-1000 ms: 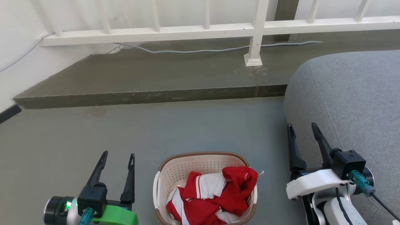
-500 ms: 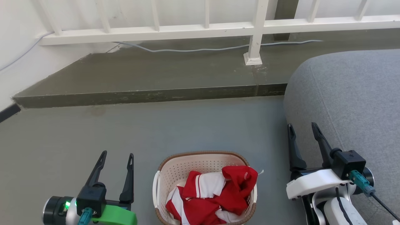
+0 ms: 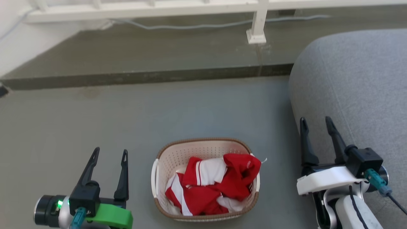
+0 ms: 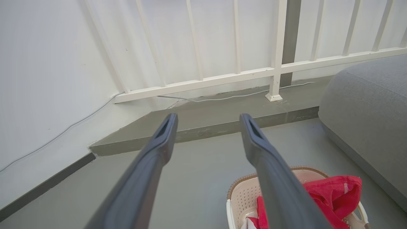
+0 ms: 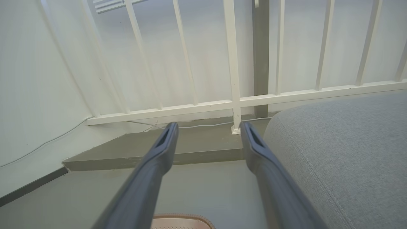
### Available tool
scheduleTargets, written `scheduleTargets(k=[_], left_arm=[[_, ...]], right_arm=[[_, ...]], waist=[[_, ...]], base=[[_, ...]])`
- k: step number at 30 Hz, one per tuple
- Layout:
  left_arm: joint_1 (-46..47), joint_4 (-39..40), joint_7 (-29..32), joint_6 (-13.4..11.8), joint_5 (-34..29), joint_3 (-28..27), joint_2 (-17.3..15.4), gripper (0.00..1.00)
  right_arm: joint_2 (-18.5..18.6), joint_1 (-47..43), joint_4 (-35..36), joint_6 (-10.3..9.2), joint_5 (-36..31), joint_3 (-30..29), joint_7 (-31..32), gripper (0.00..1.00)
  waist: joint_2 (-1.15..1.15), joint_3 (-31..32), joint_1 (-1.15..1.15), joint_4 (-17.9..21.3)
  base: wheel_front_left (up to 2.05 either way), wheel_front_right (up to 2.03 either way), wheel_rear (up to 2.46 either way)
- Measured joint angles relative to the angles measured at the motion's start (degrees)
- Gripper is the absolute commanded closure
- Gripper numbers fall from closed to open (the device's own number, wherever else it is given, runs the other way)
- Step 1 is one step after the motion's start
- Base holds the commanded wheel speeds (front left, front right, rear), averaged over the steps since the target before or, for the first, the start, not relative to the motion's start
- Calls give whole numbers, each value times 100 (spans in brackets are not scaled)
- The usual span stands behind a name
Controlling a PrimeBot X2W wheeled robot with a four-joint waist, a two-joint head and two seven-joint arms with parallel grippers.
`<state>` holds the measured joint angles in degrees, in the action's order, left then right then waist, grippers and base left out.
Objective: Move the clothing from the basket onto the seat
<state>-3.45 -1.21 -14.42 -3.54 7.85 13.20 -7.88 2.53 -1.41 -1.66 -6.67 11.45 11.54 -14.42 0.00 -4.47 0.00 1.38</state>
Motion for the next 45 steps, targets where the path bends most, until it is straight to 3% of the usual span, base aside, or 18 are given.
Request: scheduleTargets(k=[12, 32, 45], left_arm=[[633, -414, 0, 60, -98, 120, 5, 0], [2209, -1541, 185, 475, -327, 634, 154, 0], [3294, -2214, 310, 802, -846, 1122, 153, 0]], right_arm=[[40, 544, 71, -7, 0, -275, -1, 0], [255, 1846, 586, -9, -42, -912, -18, 0], [247, 2513, 987, -43, -42, -1188, -19, 0]], waist=[[0, -900, 0, 33], [0, -2528, 1, 120], [0, -3591, 1, 247]], base=[[0, 0, 0], [0, 0, 0], [0, 0, 0]])
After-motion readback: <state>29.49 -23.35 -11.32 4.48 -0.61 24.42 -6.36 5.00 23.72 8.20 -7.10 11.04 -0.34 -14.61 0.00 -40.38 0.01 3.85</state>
